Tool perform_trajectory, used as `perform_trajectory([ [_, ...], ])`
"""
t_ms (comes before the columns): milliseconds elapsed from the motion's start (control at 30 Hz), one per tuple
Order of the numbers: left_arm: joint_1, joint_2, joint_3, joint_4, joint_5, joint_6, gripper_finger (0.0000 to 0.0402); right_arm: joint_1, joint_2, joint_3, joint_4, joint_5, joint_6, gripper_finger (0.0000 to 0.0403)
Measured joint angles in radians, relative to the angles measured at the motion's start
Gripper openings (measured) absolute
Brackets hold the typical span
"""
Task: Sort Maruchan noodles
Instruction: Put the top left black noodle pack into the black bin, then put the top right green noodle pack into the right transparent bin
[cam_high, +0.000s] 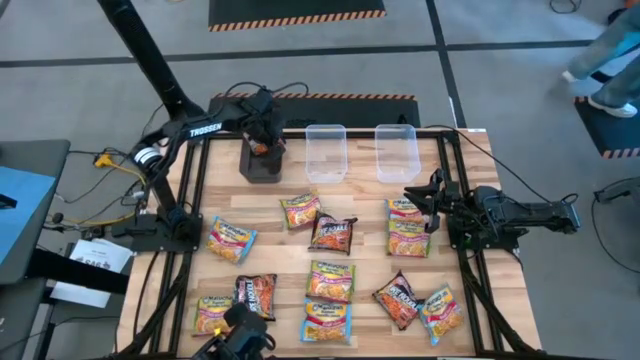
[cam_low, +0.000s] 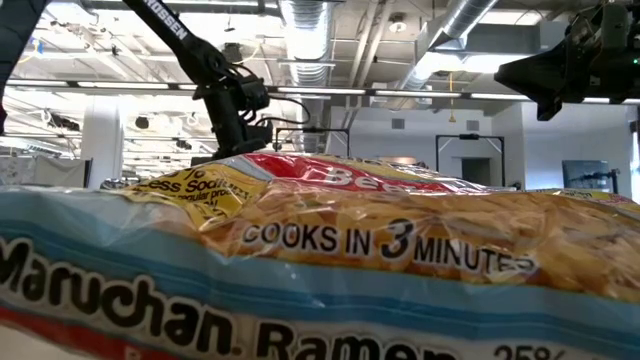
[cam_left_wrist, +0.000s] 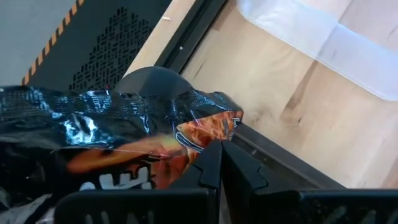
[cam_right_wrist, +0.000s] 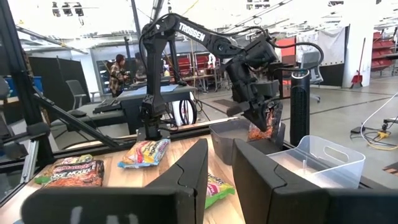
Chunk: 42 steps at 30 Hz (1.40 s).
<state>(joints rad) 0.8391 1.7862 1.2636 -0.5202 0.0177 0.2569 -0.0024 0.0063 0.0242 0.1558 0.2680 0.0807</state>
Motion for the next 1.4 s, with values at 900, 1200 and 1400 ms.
perform_trajectory([
  [900, 0.003, 0.11, -0.001, -0.008, -0.049, 0.037, 0.0, 0.0, 0.0, 0.0, 0.001, 0.004, 0.0, 0.01],
  [1200, -0.006, 0.082, -0.001, -0.031, -0.056, 0.038, 0.0, 0.0, 0.0, 0.0, -0.01, 0.006, -0.002, 0.01],
  [1400, -0.008, 0.016, -0.001, -0.03, -0.057, 0.037, 0.0, 0.0, 0.0, 0.0, -0.023, 0.005, -0.002, 0.01],
])
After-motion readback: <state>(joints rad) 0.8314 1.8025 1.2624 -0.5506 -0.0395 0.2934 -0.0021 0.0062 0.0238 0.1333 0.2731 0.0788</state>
